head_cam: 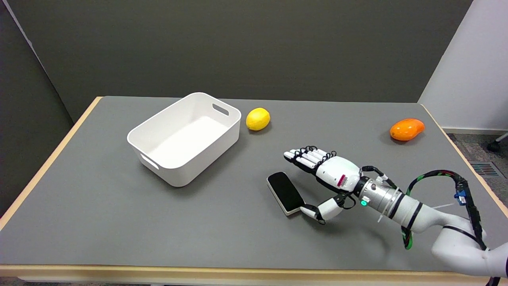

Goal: Pick up the chalkboard eraser.

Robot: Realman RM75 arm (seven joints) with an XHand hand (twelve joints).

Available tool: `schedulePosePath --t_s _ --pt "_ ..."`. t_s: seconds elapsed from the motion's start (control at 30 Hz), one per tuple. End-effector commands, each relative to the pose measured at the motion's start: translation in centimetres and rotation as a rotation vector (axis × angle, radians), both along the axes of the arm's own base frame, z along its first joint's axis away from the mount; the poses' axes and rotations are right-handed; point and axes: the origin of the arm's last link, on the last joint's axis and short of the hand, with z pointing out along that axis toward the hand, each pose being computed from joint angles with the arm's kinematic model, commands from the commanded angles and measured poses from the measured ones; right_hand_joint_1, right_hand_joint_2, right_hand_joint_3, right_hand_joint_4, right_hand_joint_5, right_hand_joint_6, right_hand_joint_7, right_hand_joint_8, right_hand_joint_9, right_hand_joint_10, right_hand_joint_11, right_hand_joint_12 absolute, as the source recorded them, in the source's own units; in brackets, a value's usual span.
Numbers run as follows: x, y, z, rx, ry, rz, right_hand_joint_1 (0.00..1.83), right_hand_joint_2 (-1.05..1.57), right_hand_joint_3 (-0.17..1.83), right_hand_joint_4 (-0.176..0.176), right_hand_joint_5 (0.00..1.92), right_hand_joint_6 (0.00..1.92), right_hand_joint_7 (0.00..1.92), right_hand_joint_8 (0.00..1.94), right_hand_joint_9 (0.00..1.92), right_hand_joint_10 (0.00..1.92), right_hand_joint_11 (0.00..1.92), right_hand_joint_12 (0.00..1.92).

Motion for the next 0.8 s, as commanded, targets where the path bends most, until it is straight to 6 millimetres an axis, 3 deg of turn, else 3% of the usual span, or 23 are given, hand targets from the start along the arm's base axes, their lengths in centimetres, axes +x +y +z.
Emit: schedulePosePath --t_s 0.03,0.3,0.4,0.53,0.67,0.8 --pt "0.7 -0.1 2.0 0.058 -0.041 -0.007 0.65 0.53 0.92 0.019 0.00 0.00 0.02 0.12 0.00 0.28 0.00 0.83" --pt "1.3 1.1 -1.9 0.096 -0.067 0.061 0.59 0.52 0.88 -0.042 0.00 0.00 0.00 0.21 0.00 0.33 0.00 0.92" --pt "1.5 1.1 -3.3 0.090 -0.131 0.065 0.59 0.52 0.88 -0.044 0.00 0.00 0.01 0.22 0.00 0.33 0.00 0.92" --pt "0.6 1.4 -5.3 0.016 -0.214 0.036 0.59 0.53 0.88 -0.053 0.00 0.00 0.01 0.25 0.00 0.36 0.00 0.94" --pt "0.2 1.7 -7.0 -0.048 -0.176 0.053 0.57 0.55 0.88 -0.098 0.00 0.00 0.01 0.31 0.00 0.36 0.00 0.95" --pt "0.1 1.4 -8.2 -0.109 -0.138 0.007 0.57 0.56 0.88 -0.107 0.00 0.00 0.01 0.33 0.00 0.36 0.00 0.95"
